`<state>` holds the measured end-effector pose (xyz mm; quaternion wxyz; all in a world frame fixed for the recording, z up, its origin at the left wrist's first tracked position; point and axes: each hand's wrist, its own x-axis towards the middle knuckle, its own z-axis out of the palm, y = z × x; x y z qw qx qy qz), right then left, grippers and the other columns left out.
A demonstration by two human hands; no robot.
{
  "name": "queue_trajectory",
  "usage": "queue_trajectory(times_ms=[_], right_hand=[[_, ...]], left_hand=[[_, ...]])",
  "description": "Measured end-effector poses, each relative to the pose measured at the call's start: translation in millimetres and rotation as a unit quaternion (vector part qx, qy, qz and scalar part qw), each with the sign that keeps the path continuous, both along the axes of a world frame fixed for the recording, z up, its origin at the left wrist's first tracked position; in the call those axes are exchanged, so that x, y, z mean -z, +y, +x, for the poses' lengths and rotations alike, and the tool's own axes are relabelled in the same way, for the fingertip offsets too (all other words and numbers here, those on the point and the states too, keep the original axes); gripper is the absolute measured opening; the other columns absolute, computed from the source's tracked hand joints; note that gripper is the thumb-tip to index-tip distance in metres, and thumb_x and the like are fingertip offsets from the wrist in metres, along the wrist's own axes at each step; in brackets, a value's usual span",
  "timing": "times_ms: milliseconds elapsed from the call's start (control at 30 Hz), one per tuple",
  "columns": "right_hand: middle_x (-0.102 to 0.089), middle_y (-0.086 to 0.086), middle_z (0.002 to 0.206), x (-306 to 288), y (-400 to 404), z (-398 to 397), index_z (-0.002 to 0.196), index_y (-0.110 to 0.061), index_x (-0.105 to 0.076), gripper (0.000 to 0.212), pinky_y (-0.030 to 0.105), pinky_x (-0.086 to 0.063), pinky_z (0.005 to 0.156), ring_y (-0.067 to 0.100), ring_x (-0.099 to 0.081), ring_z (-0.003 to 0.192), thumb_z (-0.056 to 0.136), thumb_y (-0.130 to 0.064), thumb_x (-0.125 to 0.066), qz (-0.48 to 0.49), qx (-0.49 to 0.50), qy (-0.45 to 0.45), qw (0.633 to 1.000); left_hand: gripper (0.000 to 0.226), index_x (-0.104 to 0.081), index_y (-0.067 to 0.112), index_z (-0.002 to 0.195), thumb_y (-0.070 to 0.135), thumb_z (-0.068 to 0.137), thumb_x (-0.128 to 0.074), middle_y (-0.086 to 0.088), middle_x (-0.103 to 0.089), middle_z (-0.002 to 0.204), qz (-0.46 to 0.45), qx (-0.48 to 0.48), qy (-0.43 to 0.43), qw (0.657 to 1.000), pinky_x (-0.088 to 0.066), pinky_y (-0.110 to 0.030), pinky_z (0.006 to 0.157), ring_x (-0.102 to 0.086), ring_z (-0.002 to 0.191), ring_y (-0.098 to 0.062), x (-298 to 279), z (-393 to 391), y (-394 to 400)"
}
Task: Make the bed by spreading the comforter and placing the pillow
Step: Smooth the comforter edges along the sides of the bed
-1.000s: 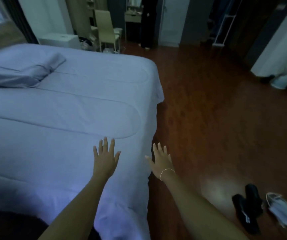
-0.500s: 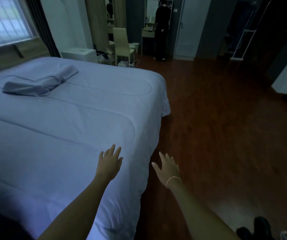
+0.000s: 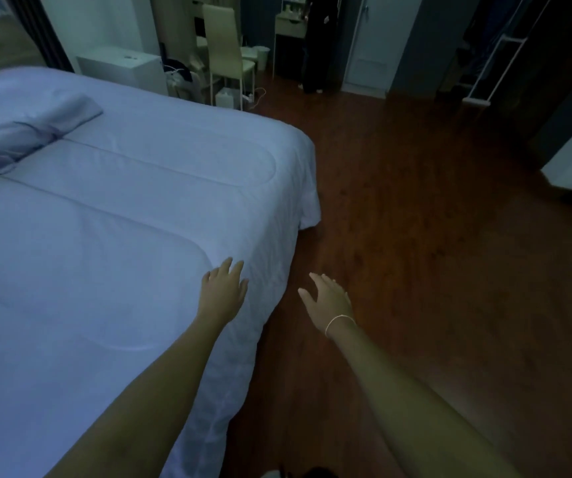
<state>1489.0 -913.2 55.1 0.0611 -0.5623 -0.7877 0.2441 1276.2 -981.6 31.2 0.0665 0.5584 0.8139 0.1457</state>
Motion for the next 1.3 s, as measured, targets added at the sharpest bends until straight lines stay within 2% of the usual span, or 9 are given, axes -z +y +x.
queue_trajectory(times_ms=[67, 200, 367, 533, 700, 967, 1067, 1167, 1300], right_hand=[[-0.027, 0.004, 0.155, 0.6, 36.9, 1.8, 0.146, -0.026, -0.029, 0.055, 0.048, -0.017, 0.118, 0.022, -0.026, 0.142, 0.095, -0.046, -0.039, 0.003, -0.011, 0.007, 1.000], [-0.023, 0.002, 0.156, 10.5, 115.1, 4.1, 0.147, -0.028, -0.023, 0.057, 0.047, -0.018, 0.118, 0.018, -0.023, 0.143, 0.095, -0.038, -0.043, -0.001, -0.015, 0.026, 1.000], [-0.023, 0.003, 0.156, 31.0, 240.9, 3.7, 0.148, -0.029, -0.020, 0.062, 0.048, -0.025, 0.115, 0.024, -0.025, 0.142, 0.093, -0.040, -0.046, -0.025, -0.015, 0.028, 0.999], [-0.018, 0.005, 0.157, 25.4, 373.4, -5.3, 0.147, -0.031, -0.019, 0.062, 0.049, -0.027, 0.114, 0.027, -0.026, 0.141, 0.092, -0.039, -0.047, -0.041, -0.040, 0.026, 0.998], [-0.017, 0.005, 0.157, 18.3, 488.1, -27.5, 0.148, -0.026, -0.020, 0.062, 0.046, -0.024, 0.115, 0.028, -0.024, 0.141, 0.093, -0.038, -0.047, -0.045, -0.059, 0.021, 0.997], [-0.011, 0.004, 0.159, 38.8, 676.1, -101.6, 0.149, -0.027, -0.015, 0.065, 0.043, -0.021, 0.117, 0.029, -0.020, 0.142, 0.092, -0.022, -0.045, -0.068, -0.107, 0.008, 0.992], [-0.013, 0.003, 0.158, 39.5, 754.7, -130.7, 0.149, -0.030, -0.015, 0.065, 0.046, -0.022, 0.116, 0.029, -0.022, 0.142, 0.092, -0.023, -0.047, -0.068, -0.094, -0.003, 0.993], [-0.014, 0.002, 0.158, 35.8, 824.3, -153.0, 0.148, -0.032, -0.015, 0.067, 0.047, -0.023, 0.116, 0.029, -0.022, 0.142, 0.092, -0.025, -0.050, -0.068, -0.105, -0.021, 0.992], [-0.018, 0.002, 0.157, 31.6, 919.1, -192.3, 0.148, -0.034, -0.015, 0.071, 0.050, -0.026, 0.114, 0.030, -0.022, 0.141, 0.089, -0.030, -0.054, -0.054, -0.106, -0.040, 0.992]], left_hand=[[0.046, -0.040, 0.016, 0.139, 0.034, 0.098, -0.041, -0.013, -0.038, 0.148, 0.007, 0.004, -0.004, 1.000, -0.034, -0.046, 0.106, -0.047, 0.125, -0.034, 0.1, 3.5, 40.1], [0.048, -0.039, 0.015, 0.141, 0.034, 0.097, -0.044, -0.013, -0.038, 0.148, 0.022, 0.008, 0.016, 1.000, -0.030, -0.047, 0.109, -0.038, 0.134, -0.032, 9.3, 5.0, 120.9], [0.057, -0.040, 0.014, 0.141, 0.035, 0.091, -0.056, -0.018, -0.037, 0.148, 0.000, -0.025, 0.036, 0.999, -0.031, -0.057, 0.106, -0.034, 0.136, -0.038, 27.3, 8.1, 233.0], [0.062, -0.037, 0.012, 0.142, 0.037, 0.089, -0.058, -0.018, -0.037, 0.148, -0.007, -0.056, 0.035, 0.998, -0.034, -0.057, 0.104, -0.036, 0.135, -0.038, 21.7, 8.4, 349.6], [0.061, -0.037, 0.013, 0.142, 0.036, 0.090, -0.057, -0.019, -0.037, 0.148, 0.006, -0.090, 0.004, 0.996, -0.032, -0.058, 0.105, -0.038, 0.135, -0.037, 15.0, 3.4, 455.3], [0.062, -0.041, 0.013, 0.140, 0.037, 0.087, -0.061, -0.018, -0.042, 0.145, 0.006, -0.131, 0.016, 0.991, -0.038, -0.059, 0.100, -0.045, 0.129, -0.038, 43.1, -81.0, 631.9], [0.061, -0.034, 0.014, 0.144, 0.038, 0.091, -0.054, -0.018, -0.034, 0.149, -0.003, -0.143, -0.020, 0.989, -0.030, -0.059, 0.106, -0.036, 0.135, -0.038, 45.0, -119.5, 710.9], [0.062, -0.018, 0.017, 0.149, 0.041, 0.096, -0.041, -0.014, -0.017, 0.157, 0.003, -0.138, -0.012, 0.990, -0.018, -0.055, 0.112, -0.020, 0.143, -0.033, 41.8, -150.6, 780.4], [0.061, -0.022, 0.015, 0.148, 0.039, 0.096, -0.044, -0.016, -0.021, 0.155, 0.009, -0.147, -0.022, 0.989, -0.022, -0.056, 0.111, -0.024, 0.141, -0.035, 33.5, -184.1, 862.0]])
